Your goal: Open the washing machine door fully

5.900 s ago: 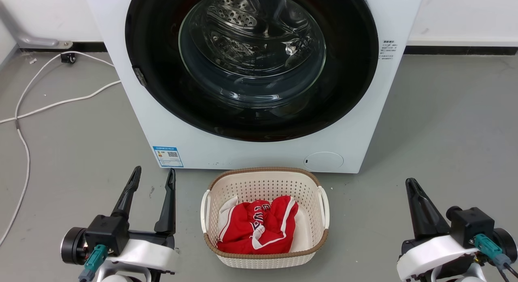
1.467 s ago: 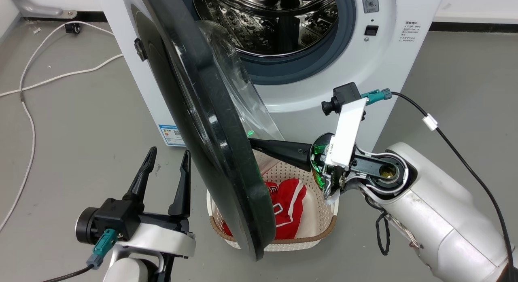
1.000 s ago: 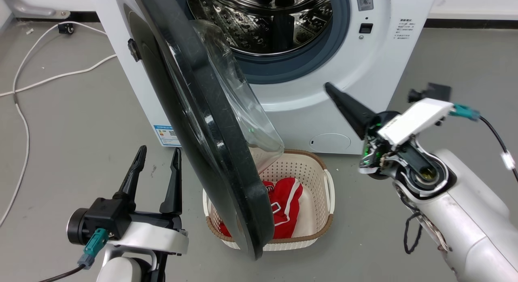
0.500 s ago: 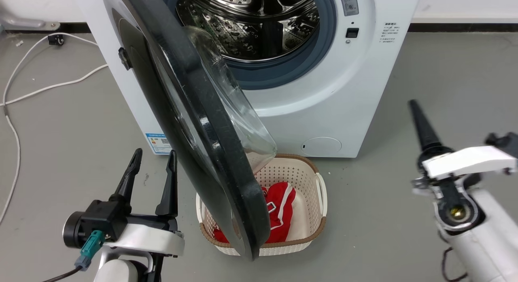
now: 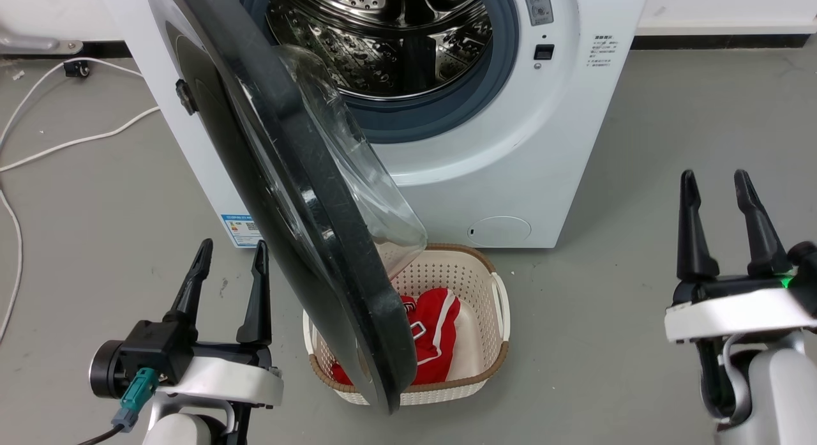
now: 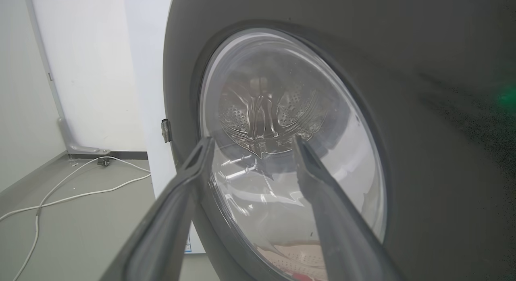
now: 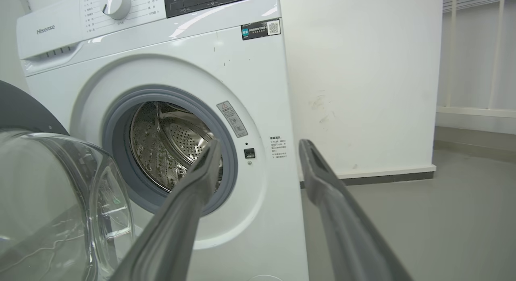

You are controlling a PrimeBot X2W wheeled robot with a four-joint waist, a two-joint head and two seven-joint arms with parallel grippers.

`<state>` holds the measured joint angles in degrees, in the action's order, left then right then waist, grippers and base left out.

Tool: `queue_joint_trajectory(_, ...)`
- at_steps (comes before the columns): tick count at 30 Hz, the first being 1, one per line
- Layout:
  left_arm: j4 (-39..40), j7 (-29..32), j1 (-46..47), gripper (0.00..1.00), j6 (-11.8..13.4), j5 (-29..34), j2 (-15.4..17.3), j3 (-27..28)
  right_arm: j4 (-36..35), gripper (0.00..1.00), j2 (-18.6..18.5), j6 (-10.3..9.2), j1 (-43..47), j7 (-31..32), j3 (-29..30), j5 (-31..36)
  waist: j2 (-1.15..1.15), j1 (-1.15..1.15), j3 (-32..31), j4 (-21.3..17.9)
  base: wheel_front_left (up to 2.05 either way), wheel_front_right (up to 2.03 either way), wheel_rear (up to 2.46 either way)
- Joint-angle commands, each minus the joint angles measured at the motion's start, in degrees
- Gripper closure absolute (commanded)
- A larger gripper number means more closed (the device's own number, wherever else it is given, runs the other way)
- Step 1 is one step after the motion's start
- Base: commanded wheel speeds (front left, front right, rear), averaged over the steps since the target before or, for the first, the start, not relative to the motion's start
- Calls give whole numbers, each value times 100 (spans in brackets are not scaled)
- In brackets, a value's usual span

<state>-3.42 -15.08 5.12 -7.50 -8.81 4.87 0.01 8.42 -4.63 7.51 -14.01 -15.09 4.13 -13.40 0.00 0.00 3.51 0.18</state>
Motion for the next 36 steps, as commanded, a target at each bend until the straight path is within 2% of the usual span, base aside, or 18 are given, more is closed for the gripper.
queue_joint_trajectory(1, 22, -12, -2, 0, 1, 38, 14, 3, -155, 0, 54, -3, 187, -8, 19, 328, 0, 0, -4, 2, 0, 0, 0)
queue_joint_trajectory(7, 43, -12, -13, 0, 1, 66, 43, -13, -831, 0, 180, -4, 778, 77, -94, 1428, 0, 0, -22, 7, 0, 0, 0)
queue_joint_trajectory(15, 19, -12, -94, 0, 1, 99, 72, -43, -805, 0, 182, -4, 1355, 134, -168, 1338, 0, 0, -86, -1, 0, 0, 0)
queue_joint_trajectory(32, -25, -12, -99, 0, 1, 46, 103, -103, -596, 0, 184, -4, 1358, 38, -119, 1122, 0, 0, -83, -5, 0, 0, 0)
queue_joint_trajectory(33, -16, -12, -100, 3, 1, 39, 102, -104, -586, 0, 184, -4, 1357, 34, -120, 1121, 0, 0, -83, -6, 0, 0, 0)
queue_joint_trajectory(34, 2, -12, -101, 54, 1, 25, 101, -110, -573, 0, 184, -4, 1359, 31, -125, 1114, 0, 0, -83, -6, 0, 0, 0)
queue_joint_trajectory(35, 15, -12, -102, 100, 1, 2, 105, -121, -569, 0, 184, -4, 1358, 27, -126, 1118, 0, 0, -81, -6, 0, 0, 0)
queue_joint_trajectory(36, 16, -12, -107, 100, 1, -12, 108, -129, -564, 0, 184, -4, 1353, 24, -126, 1119, 0, 0, -77, -7, 0, 0, 0)
